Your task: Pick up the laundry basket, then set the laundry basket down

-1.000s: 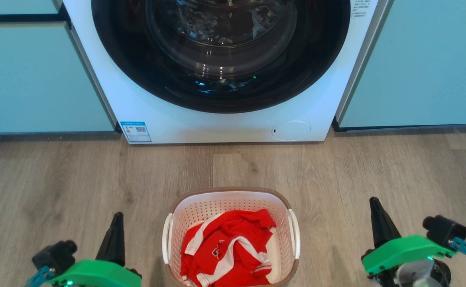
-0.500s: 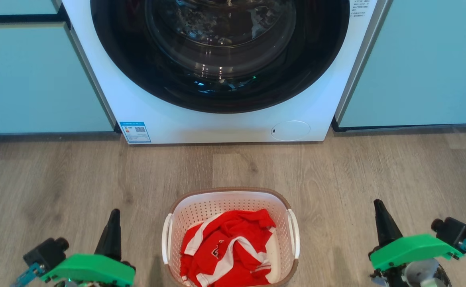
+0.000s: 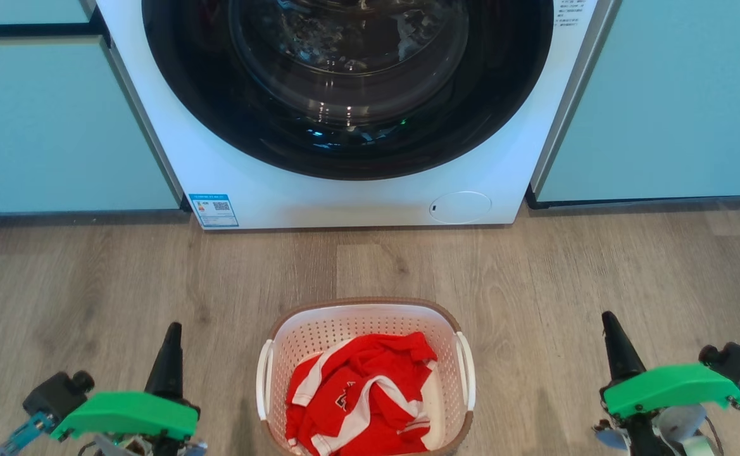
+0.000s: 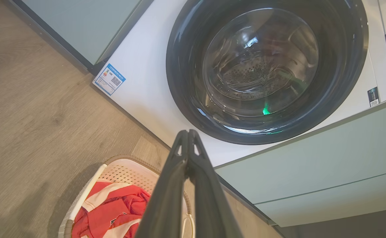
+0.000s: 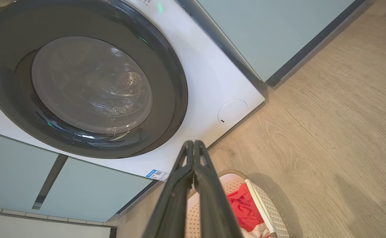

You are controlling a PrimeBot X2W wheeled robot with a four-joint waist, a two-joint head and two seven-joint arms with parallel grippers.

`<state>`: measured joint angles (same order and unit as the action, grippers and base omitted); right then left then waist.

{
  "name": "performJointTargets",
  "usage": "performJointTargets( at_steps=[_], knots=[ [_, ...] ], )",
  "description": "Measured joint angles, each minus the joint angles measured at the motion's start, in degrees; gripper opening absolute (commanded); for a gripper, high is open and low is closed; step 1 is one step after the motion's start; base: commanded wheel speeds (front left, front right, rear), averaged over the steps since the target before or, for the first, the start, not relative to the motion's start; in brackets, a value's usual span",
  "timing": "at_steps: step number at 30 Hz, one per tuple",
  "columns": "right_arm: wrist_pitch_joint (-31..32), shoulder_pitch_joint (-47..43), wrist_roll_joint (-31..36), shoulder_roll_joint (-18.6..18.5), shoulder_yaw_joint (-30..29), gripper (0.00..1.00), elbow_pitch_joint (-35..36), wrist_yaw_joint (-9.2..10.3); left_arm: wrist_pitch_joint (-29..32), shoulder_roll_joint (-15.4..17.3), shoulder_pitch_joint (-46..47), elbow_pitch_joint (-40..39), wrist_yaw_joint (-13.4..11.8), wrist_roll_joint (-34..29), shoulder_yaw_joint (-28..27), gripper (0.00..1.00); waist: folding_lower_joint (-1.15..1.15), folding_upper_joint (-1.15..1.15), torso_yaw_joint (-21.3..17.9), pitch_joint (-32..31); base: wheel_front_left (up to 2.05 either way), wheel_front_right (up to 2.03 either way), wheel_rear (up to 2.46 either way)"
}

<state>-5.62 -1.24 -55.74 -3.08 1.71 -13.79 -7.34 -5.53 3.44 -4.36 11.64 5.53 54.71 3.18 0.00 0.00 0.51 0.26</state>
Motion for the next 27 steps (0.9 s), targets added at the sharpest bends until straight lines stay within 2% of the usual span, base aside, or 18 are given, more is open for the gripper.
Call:
performJointTargets(
  at_steps=[27],
  knots=[
    [4.21, 1.55, -16.24, -0.27, -3.01, 0.0, -0.76, 0.0, 4.41, 0.01, 3.15, 1.72, 0.56, 16.57, -2.13, 0.0, 0.0, 0.0, -0.22, -0.03, 0.0, 0.0, 0.0]
  ],
)
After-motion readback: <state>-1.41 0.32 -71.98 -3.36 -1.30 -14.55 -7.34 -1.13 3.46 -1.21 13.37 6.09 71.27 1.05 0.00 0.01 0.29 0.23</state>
